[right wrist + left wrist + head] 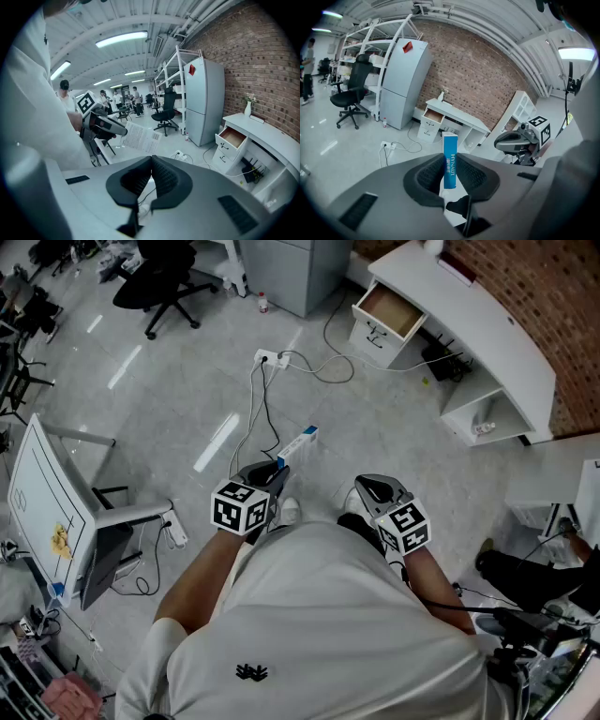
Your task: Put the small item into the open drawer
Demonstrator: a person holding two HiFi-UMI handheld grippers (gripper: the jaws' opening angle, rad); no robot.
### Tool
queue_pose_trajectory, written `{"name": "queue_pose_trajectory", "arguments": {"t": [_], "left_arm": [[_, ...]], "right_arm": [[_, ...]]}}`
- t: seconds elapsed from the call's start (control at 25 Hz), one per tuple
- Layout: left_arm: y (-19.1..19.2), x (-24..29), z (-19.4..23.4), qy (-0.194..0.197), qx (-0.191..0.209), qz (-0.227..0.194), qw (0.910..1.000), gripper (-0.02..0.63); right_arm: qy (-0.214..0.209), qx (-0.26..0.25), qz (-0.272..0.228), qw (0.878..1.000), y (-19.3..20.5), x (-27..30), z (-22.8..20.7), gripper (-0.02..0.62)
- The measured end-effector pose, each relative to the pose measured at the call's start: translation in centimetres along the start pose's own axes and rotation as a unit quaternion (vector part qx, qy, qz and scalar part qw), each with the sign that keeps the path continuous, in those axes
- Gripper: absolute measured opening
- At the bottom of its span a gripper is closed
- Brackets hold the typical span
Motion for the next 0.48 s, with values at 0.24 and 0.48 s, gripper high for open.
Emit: {"name": "queue_pose_trajectory", "arguments": {"t": [0.24, 0.48], "left_arm": [[0.1, 1.2, 2.6, 0.006, 0.009, 0.009, 0.9999, 0.085], [-0.7, 3.3, 2.9, 0.024, 0.015, 0.017, 0.9994, 0.085]], "right_arm": [[0.007, 0.009, 0.019, 1.0, 0.4, 1.3, 0.4, 0.029], [0.039, 0.041, 0.021, 0.998, 1.6, 0.1, -0.2, 0.029]]}}
Point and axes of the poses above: the fingertips, and each gripper's own axes: x forward along the fingers, z to its left, y out of its underside, the point moved 3 cm from there along -x, backward along the fingers, and after that the axes turned 15 degrees about -y, right-handed, at the moved point
